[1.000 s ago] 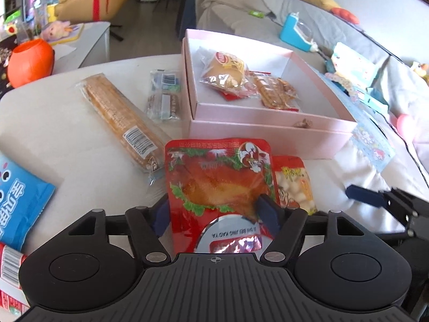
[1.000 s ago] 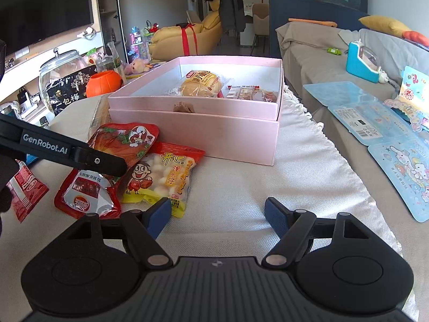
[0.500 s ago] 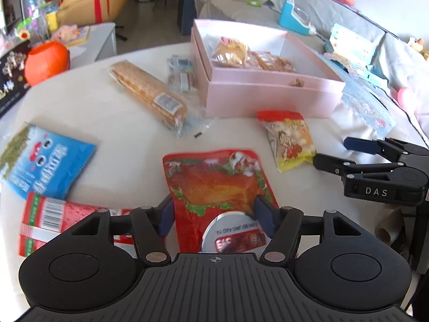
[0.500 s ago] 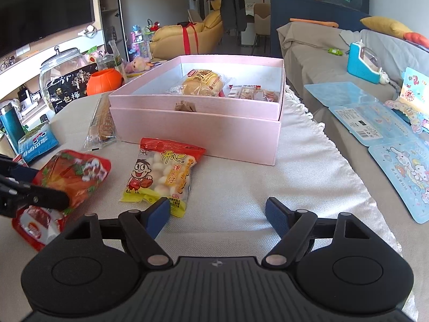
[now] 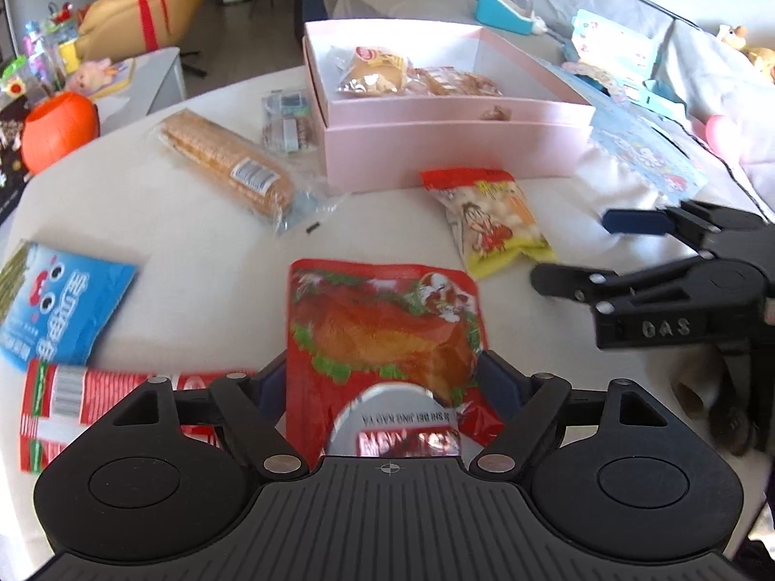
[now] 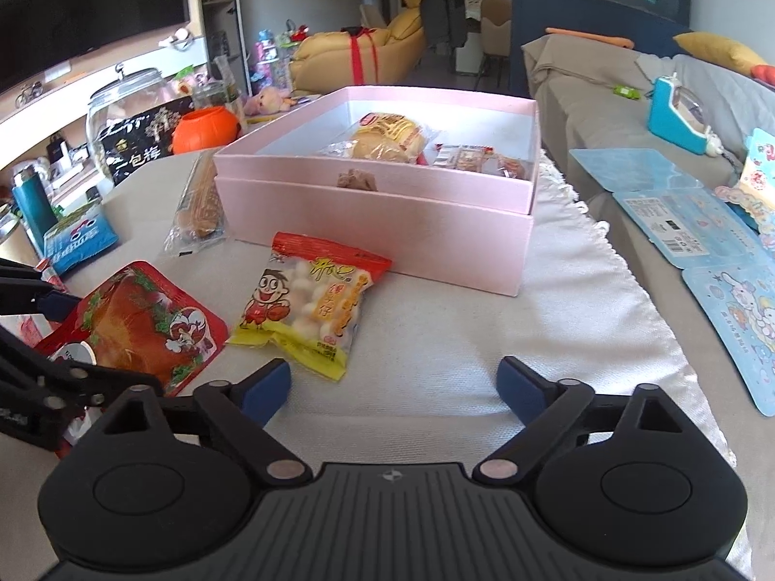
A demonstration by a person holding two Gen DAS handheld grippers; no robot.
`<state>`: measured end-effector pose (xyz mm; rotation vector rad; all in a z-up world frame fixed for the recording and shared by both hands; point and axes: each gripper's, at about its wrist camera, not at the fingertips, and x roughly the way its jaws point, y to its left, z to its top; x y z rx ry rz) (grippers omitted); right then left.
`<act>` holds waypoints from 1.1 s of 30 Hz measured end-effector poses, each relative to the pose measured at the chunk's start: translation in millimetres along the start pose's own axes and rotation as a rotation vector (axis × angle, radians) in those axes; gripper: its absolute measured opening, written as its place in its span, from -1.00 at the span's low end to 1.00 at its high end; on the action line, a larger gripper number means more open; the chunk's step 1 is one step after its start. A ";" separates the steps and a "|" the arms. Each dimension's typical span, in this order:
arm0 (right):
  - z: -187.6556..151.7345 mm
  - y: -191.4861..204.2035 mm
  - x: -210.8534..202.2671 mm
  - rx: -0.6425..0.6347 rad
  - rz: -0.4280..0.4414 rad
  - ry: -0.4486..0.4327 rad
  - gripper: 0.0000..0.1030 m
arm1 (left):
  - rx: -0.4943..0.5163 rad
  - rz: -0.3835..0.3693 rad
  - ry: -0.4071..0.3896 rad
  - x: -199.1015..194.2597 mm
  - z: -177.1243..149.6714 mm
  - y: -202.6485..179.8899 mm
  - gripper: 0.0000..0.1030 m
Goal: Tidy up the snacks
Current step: 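Hold the chicken pack with the left gripper while the right gripper grasps the yellow candy pack, then release the chicken pack into the pink box with the left gripper while the right drops the candy pack in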
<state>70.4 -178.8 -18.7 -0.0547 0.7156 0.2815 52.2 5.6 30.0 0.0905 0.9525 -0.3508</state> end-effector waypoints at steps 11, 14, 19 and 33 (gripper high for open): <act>0.5 1.7 1.6 -0.020 0.001 0.012 0.89 | 0.108 -0.046 0.020 -15.0 -26.4 -16.3 0.67; 1.8 3.1 3.0 -0.048 0.014 0.031 0.95 | 0.146 -0.069 0.022 -16.4 -32.6 -21.6 0.79; 6.6 1.7 3.2 -0.042 0.034 0.057 0.95 | 0.197 -0.062 0.015 -21.8 -47.1 -31.1 0.86; 52.7 53.9 24.5 -0.097 -0.004 0.144 0.03 | 0.034 -0.097 -0.048 -32.0 -45.9 -17.2 0.50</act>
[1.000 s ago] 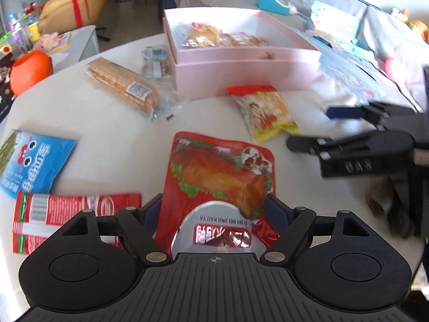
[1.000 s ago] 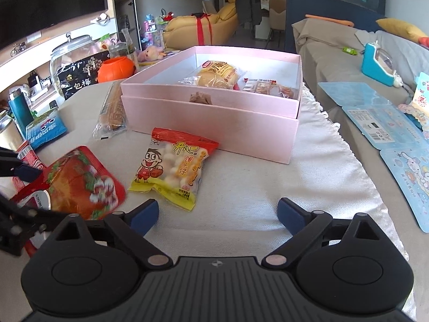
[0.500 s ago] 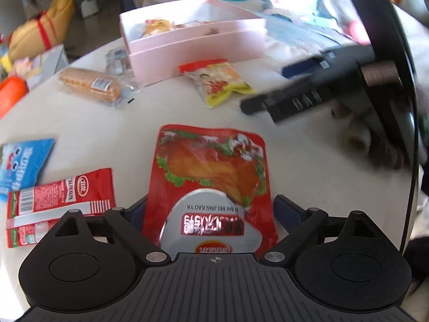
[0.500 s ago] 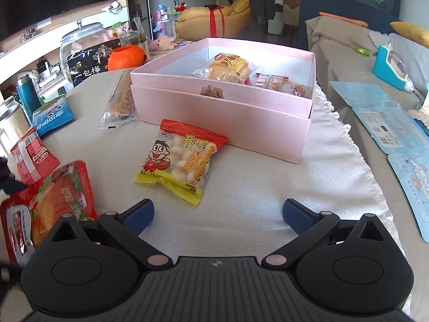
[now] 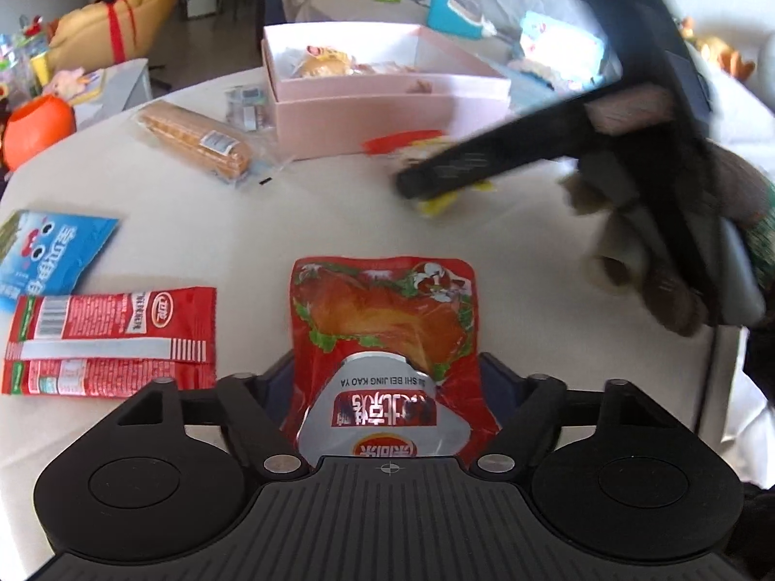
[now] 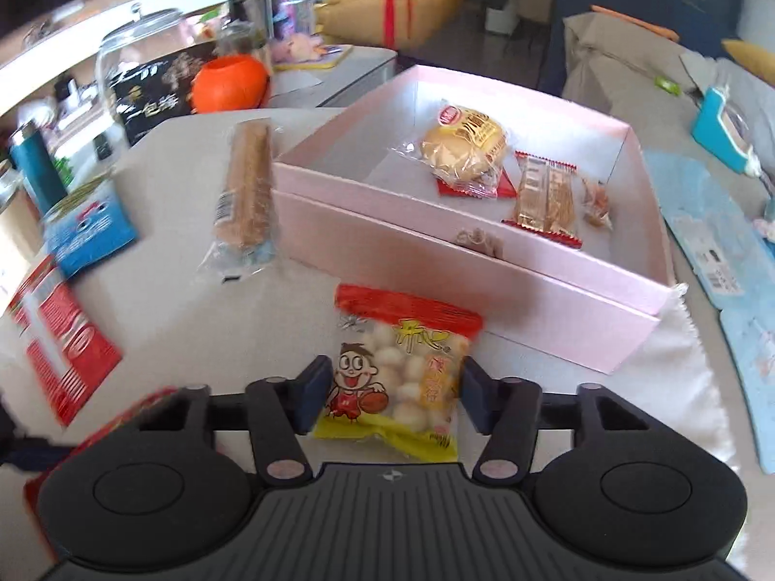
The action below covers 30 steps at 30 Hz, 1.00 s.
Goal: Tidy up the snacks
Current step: 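Release the chicken pack into the pink box with the left gripper while the right drops the candy pack in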
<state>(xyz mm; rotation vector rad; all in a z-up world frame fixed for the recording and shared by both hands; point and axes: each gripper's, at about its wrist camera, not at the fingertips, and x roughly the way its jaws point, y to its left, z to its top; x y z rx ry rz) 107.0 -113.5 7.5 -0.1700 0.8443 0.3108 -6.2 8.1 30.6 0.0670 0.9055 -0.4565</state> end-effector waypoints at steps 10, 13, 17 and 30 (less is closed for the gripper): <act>-46.3 -45.0 -79.3 0.046 -0.067 -0.081 -0.02 | 0.021 -0.051 -0.043 -10.1 6.5 -12.7 0.38; -53.2 -53.6 -91.1 0.067 -0.080 -0.102 -0.02 | 0.041 -0.042 -0.061 -16.1 11.7 -18.5 0.38; -57.5 -58.1 -98.2 0.075 -0.097 -0.121 -0.02 | 0.043 -0.044 -0.089 -23.7 22.2 -21.2 0.38; -38.0 -67.4 -127.7 0.113 -0.107 -0.238 -0.02 | -0.172 -0.224 -0.446 -33.5 211.4 35.0 0.68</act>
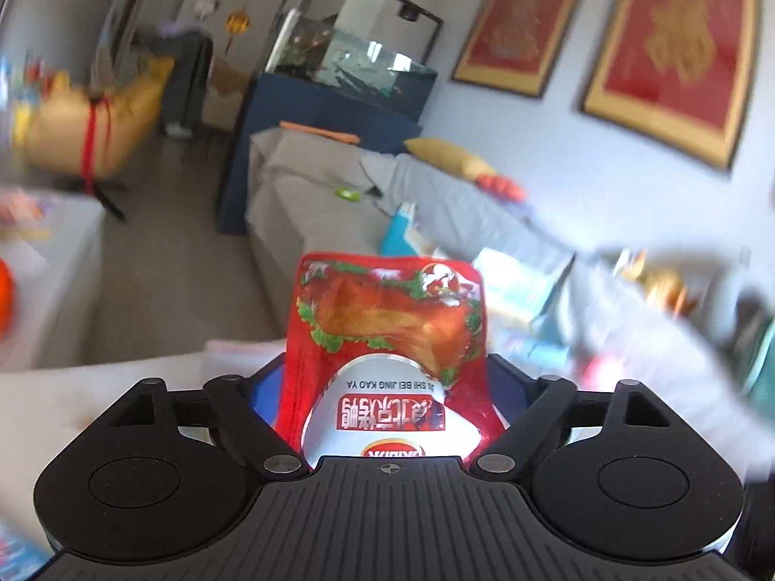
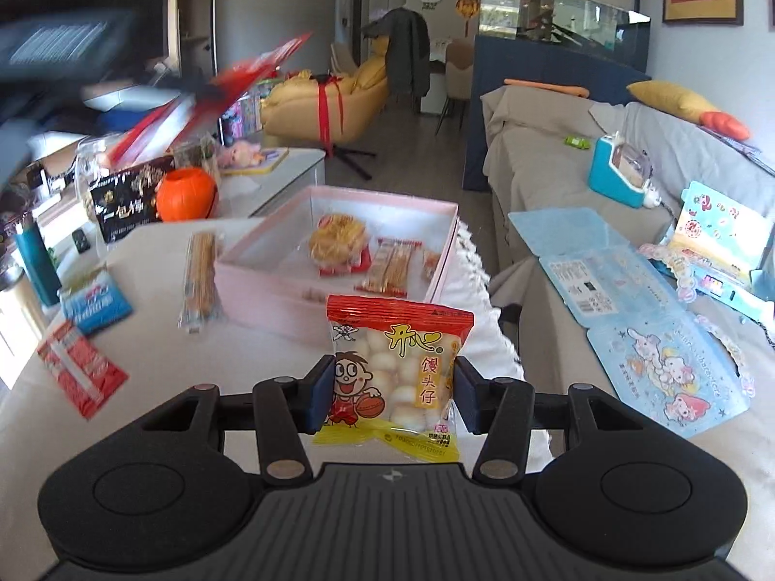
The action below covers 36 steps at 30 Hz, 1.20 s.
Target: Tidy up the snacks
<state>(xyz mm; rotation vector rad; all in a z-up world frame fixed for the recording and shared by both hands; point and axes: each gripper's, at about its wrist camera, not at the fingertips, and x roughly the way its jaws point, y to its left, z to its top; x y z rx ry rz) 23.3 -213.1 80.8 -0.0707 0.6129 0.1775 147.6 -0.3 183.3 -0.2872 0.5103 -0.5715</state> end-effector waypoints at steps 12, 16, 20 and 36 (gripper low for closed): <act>28.8 0.1 45.0 0.011 0.010 0.010 -0.02 | -0.116 0.064 -0.017 -33.2 -61.7 80.5 0.60; 86.9 1.6 61.1 0.057 0.107 -0.056 0.04 | -0.192 0.168 -0.001 -65.9 -90.3 105.8 0.60; 137.7 10.4 88.4 0.055 0.062 -0.056 0.36 | -0.214 0.359 0.059 -103.8 -120.0 124.7 0.58; 72.8 165.2 129.9 -0.136 0.417 0.228 0.36 | -0.511 0.452 -0.015 -194.3 -182.4 180.1 0.43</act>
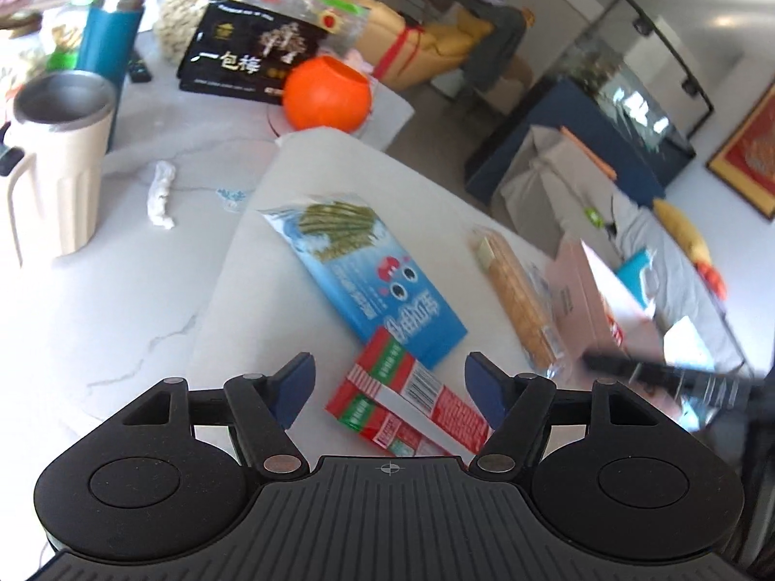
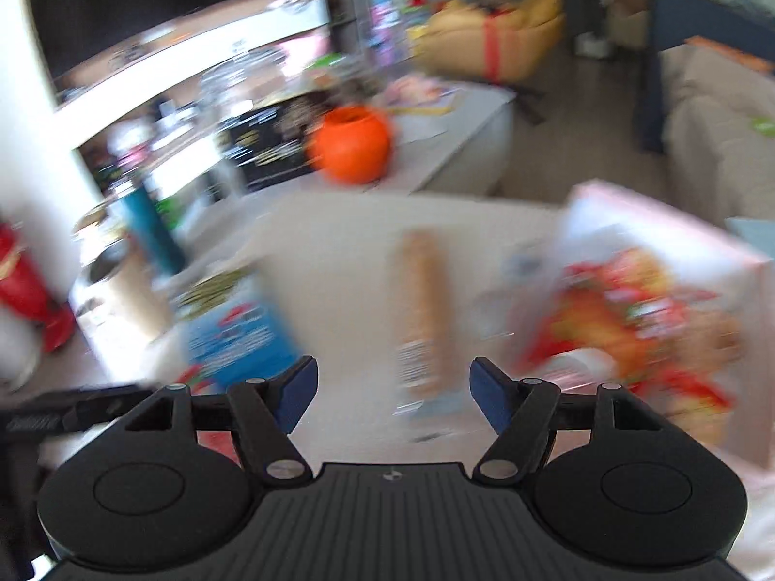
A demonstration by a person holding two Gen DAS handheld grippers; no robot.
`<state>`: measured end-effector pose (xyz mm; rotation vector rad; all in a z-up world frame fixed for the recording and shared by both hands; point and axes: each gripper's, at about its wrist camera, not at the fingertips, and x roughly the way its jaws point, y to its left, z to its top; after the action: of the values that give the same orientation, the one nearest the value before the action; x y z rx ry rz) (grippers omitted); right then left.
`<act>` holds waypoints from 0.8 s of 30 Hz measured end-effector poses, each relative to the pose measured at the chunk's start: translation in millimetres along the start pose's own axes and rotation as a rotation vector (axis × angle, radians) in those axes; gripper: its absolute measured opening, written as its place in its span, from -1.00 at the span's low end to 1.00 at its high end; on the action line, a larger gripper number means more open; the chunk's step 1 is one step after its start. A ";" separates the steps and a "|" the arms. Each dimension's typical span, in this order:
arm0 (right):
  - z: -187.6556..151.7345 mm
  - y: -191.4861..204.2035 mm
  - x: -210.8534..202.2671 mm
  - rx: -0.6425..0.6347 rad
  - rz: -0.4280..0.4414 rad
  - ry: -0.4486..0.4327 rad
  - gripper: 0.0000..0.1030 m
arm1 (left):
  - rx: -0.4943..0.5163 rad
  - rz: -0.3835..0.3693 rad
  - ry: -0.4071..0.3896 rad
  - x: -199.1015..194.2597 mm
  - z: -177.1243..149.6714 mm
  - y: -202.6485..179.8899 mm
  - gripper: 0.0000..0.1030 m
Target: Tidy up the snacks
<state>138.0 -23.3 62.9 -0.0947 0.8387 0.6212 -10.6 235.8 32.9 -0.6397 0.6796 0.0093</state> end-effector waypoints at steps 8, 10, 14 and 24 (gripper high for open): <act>-52.7 84.4 48.6 -0.247 0.130 0.143 0.46 | -0.004 -0.005 -0.002 -2.8 0.4 -0.7 0.42; -63.2 99.5 50.6 -0.332 0.089 0.103 0.49 | 0.008 -0.015 0.008 -2.8 -1.3 -5.1 0.42; -67.8 101.7 41.2 -0.356 0.049 0.078 0.15 | 0.061 -0.027 0.019 0.9 -1.8 -23.0 0.42; -103.4 3.0 -17.1 -0.138 -0.150 0.001 0.13 | 0.296 -0.145 0.068 62.3 15.8 -113.0 0.42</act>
<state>58.8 -61.7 5.9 -0.2801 0.7812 0.5374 71.2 141.0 67.5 -0.4037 0.6821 -0.2448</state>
